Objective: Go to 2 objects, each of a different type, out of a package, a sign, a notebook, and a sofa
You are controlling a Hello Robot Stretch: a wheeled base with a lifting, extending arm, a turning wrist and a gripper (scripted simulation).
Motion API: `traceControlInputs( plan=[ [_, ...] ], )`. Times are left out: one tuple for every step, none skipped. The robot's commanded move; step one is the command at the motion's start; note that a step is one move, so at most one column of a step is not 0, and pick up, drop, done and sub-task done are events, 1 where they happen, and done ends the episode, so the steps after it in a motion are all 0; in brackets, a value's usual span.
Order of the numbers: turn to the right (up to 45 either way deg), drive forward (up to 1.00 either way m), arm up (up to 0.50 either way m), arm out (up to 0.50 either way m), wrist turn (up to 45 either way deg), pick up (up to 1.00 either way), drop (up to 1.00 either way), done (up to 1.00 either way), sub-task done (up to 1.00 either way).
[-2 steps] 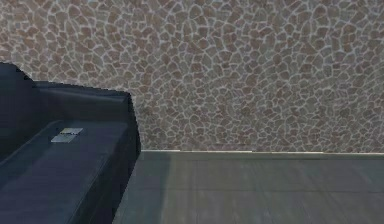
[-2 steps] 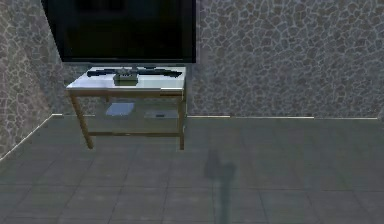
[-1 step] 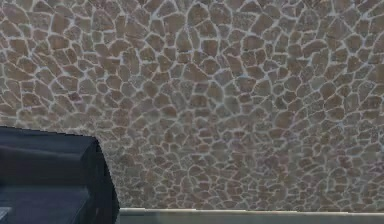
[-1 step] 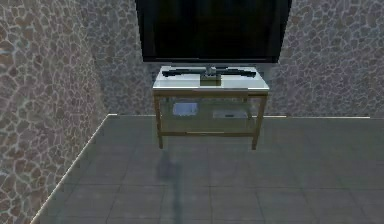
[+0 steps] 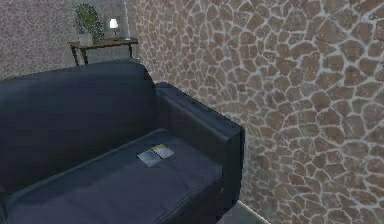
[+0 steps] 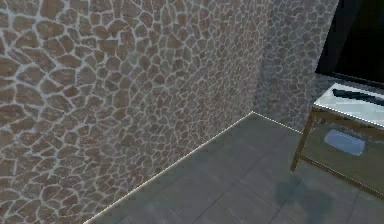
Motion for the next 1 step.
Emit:
traceControlInputs(
  plan=[
    [-12.0,0.0,0.0,0.0,0.0,0.0,0.0,0.0,0.0]
  ],
)
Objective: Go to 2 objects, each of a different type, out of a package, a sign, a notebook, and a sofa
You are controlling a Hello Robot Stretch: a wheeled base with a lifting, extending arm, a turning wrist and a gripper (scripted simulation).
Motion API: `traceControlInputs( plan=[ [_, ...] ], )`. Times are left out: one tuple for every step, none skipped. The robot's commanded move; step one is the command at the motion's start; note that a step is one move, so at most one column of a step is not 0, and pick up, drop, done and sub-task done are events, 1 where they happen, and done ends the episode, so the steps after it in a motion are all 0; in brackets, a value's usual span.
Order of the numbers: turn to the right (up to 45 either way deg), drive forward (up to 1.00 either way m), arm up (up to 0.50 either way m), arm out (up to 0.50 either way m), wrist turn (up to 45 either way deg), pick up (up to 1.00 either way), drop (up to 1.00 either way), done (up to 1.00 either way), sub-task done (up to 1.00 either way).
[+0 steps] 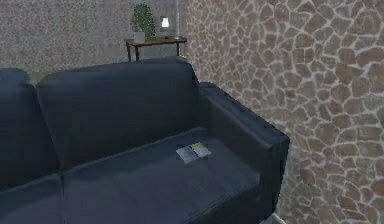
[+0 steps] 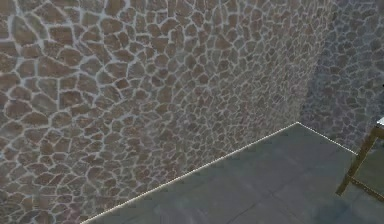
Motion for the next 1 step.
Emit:
traceControlInputs(
  plan=[
    [0.0,0.0,0.0,0.0,0.0,0.0,0.0,1.0,0.0]
  ],
)
